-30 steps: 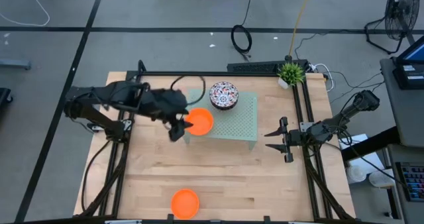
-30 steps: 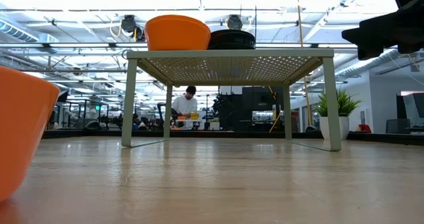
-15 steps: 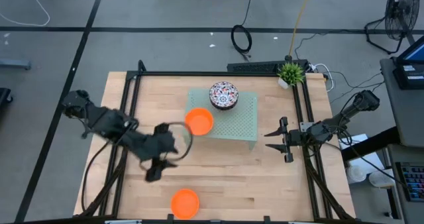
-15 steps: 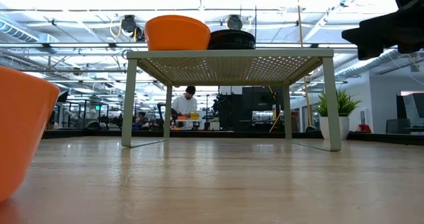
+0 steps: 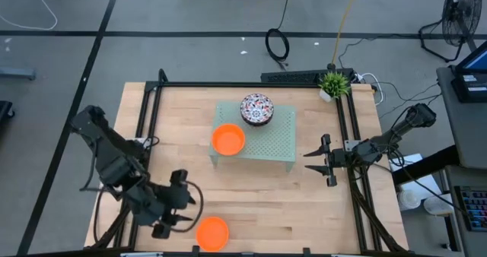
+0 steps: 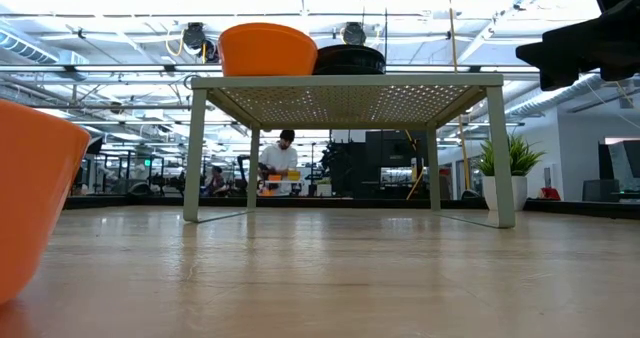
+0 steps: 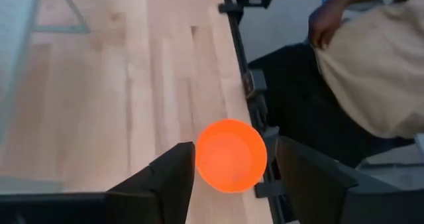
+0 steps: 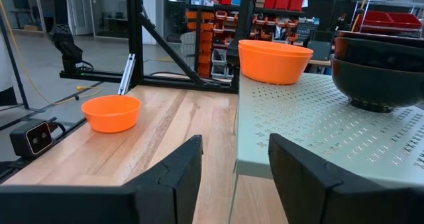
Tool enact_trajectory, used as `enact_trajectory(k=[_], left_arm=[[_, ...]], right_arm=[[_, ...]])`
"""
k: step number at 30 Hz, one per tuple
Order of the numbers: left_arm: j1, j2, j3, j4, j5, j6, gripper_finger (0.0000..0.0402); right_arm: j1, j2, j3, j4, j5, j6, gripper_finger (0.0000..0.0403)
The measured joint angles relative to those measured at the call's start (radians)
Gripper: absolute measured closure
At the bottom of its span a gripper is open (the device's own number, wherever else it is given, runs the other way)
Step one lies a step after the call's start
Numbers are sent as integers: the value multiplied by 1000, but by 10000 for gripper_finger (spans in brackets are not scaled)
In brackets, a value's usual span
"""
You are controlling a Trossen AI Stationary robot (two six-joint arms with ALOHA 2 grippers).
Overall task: Pick & Place Mini bowls
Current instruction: Stack the orange bowl on top of the orange bowls on the shelf
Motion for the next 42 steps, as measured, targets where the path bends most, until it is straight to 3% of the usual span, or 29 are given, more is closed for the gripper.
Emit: enact_trajectory(k=[8,30,37,42], left_arm=[[-23,1,-202,167,-10,-78,202],[-22,1,-801,916,0,-102,192],[-22,1,-887,1020,-42,-91,192],[-21,78,-889,1137,-56,-13,192]], right_arm=[[0,0,0,0,0,0,242],[0,0,0,0,0,0,242],[0,0,0,0,0,0,242],[0,0,0,0,0,0,242]])
